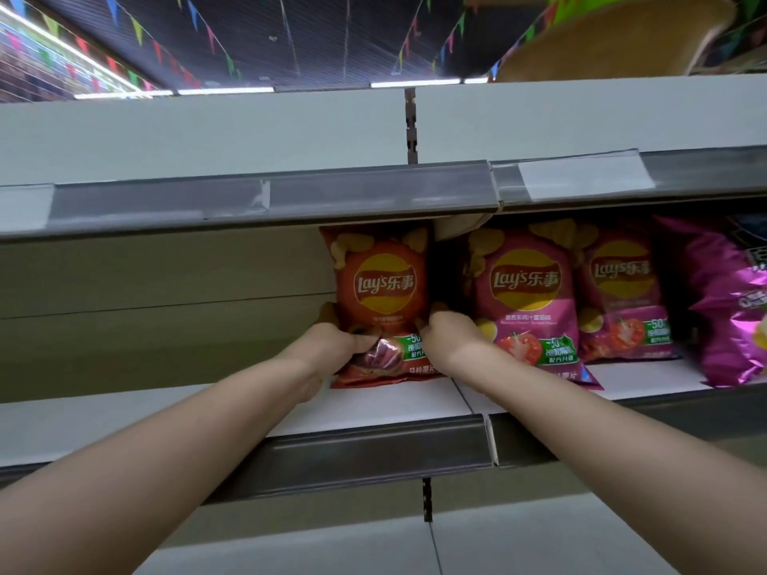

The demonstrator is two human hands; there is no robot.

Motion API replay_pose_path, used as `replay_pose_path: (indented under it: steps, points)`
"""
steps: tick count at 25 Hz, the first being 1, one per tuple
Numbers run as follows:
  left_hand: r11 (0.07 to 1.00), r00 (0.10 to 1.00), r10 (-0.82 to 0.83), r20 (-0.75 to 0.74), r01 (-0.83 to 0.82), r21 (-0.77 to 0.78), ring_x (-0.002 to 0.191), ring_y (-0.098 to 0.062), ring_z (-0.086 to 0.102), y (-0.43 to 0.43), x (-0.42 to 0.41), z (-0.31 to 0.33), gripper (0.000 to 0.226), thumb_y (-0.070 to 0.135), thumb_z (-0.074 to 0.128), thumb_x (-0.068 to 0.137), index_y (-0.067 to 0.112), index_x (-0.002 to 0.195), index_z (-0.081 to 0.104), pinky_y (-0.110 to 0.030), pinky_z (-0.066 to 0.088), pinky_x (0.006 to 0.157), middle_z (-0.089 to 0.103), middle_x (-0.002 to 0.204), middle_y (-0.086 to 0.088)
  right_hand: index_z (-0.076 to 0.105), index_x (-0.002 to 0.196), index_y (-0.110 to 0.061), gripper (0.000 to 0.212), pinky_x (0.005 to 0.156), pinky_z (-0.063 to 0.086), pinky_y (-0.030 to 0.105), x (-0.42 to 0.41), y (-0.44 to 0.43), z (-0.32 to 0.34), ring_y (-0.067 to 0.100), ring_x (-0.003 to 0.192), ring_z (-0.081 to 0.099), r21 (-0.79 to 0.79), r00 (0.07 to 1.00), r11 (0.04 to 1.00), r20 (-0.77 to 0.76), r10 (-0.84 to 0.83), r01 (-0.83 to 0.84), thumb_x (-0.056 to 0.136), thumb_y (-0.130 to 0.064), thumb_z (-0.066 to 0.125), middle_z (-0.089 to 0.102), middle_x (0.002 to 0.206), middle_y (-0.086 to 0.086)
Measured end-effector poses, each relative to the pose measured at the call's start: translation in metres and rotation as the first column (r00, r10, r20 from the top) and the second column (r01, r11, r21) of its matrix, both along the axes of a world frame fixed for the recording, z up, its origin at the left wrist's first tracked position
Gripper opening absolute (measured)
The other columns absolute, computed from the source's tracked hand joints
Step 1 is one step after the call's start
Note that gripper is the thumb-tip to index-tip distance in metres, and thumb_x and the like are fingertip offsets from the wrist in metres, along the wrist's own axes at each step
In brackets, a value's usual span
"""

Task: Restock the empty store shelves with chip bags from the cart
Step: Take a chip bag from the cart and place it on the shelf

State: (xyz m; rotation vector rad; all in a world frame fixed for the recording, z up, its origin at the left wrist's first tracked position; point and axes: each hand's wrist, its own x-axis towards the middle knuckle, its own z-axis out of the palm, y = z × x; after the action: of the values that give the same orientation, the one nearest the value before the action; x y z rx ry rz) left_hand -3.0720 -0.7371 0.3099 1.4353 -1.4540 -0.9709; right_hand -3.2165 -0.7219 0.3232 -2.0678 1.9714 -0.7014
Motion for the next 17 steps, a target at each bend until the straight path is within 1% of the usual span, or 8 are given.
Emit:
replay_pose_path:
  steps: [3, 6, 8, 11, 12, 14, 15, 17]
  points:
    - [0.999, 0.999, 0.009, -0.042, -0.011, -0.042, 0.088, -0.016, 0.063, 0.015, -0.002, 0.001, 0.049, 0.027, 0.069, 0.084, 0.009, 0.123, 0.047, -0.025, 0.051, 0.073, 0.065, 0.105, -0.004, 0.044, 0.126, 0.0, 0.029, 0.082, 0.045, 0.029, 0.004, 0.021, 0.009, 0.03, 0.111, 0.055, -0.07, 0.998, 0.997, -0.043, -0.041, 0.038, 0.098, -0.01, 0.042, 0.053, 0.124, 0.017]
    - [0.981, 0.986, 0.131, -0.099, -0.144, -0.127, 0.107, -0.021, 0.058, 0.043, -0.001, -0.002, 0.069, 0.029, 0.07, 0.083, 0.005, 0.138, 0.035, -0.027, 0.046, 0.083, 0.057, 0.126, -0.011, 0.045, 0.123, -0.002, 0.03, 0.086, 0.046, 0.036, 0.003, 0.043, 0.007, 0.031, 0.105, 0.056, -0.388, 0.996, 0.92, 0.037, 0.076, -0.056, 0.099, -0.019, 0.041, 0.055, 0.118, 0.017]
    - [0.933, 0.967, 0.231, -0.106, -0.251, -0.257, 0.109, -0.018, 0.055, 0.07, 0.001, -0.008, 0.057, 0.025, 0.067, 0.085, 0.008, 0.132, 0.041, -0.021, 0.042, 0.082, 0.055, 0.123, -0.007, 0.051, 0.119, -0.005, 0.028, 0.082, 0.043, 0.029, 0.004, 0.057, 0.0, 0.025, 0.1, 0.057, -0.567, 0.959, 0.815, 0.147, 0.244, -0.12, 0.098, -0.022, 0.042, 0.059, 0.111, 0.011]
    - [0.871, 0.945, 0.282, -0.168, -0.326, -0.367, 0.102, -0.013, 0.054, 0.118, 0.011, -0.022, 0.025, 0.015, 0.065, 0.086, 0.02, 0.107, 0.052, -0.02, 0.039, 0.084, 0.056, 0.111, -0.002, 0.062, 0.097, -0.006, 0.02, 0.063, 0.039, 0.013, 0.021, 0.082, -0.013, 0.008, 0.074, 0.053, -0.708, 0.788, 0.681, 0.306, 0.535, -0.188, 0.096, -0.017, 0.045, 0.06, 0.084, 0.002]
    - [0.867, 0.94, 0.288, -0.181, -0.336, -0.369, 0.097, -0.012, 0.055, 0.136, 0.016, -0.027, 0.02, 0.013, 0.065, 0.086, 0.024, 0.098, 0.053, -0.019, 0.041, 0.082, 0.057, 0.107, -0.001, 0.063, 0.091, -0.005, 0.021, 0.063, 0.043, 0.014, 0.032, 0.089, -0.018, 0.008, 0.072, 0.054, -0.716, 0.72, 0.665, 0.346, 0.601, -0.211, 0.096, -0.016, 0.046, 0.06, 0.08, 0.002]
    - [0.855, 0.931, 0.301, -0.205, -0.359, -0.374, 0.087, -0.009, 0.057, 0.169, 0.033, -0.037, 0.02, 0.01, 0.063, 0.086, 0.028, 0.087, 0.055, -0.016, 0.043, 0.076, 0.06, 0.094, 0.001, 0.063, 0.085, -0.007, 0.022, 0.07, 0.05, 0.031, 0.062, 0.104, -0.027, 0.013, 0.075, 0.059, -0.701, 0.594, 0.663, 0.423, 0.684, -0.265, 0.093, -0.018, 0.046, 0.063, 0.077, 0.002]
    - [0.844, 0.921, 0.321, -0.219, -0.383, -0.375, 0.081, -0.006, 0.058, 0.182, 0.045, -0.042, 0.02, 0.008, 0.063, 0.087, 0.027, 0.084, 0.058, -0.014, 0.044, 0.073, 0.061, 0.088, 0.003, 0.063, 0.082, -0.009, 0.022, 0.073, 0.051, 0.036, 0.078, 0.113, -0.031, 0.016, 0.076, 0.061, -0.684, 0.531, 0.666, 0.461, 0.711, -0.298, 0.091, -0.019, 0.046, 0.065, 0.077, 0.001]
    - [0.795, 0.892, 0.374, -0.255, -0.45, -0.407, 0.073, -0.001, 0.056, 0.215, 0.076, -0.052, 0.019, 0.007, 0.061, 0.087, 0.024, 0.079, 0.061, -0.01, 0.044, 0.07, 0.062, 0.076, 0.009, 0.063, 0.077, -0.011, 0.022, 0.074, 0.052, 0.036, 0.117, 0.132, -0.04, 0.018, 0.077, 0.063, -0.644, 0.419, 0.66, 0.514, 0.748, -0.387, 0.089, -0.019, 0.046, 0.066, 0.075, 0.001]
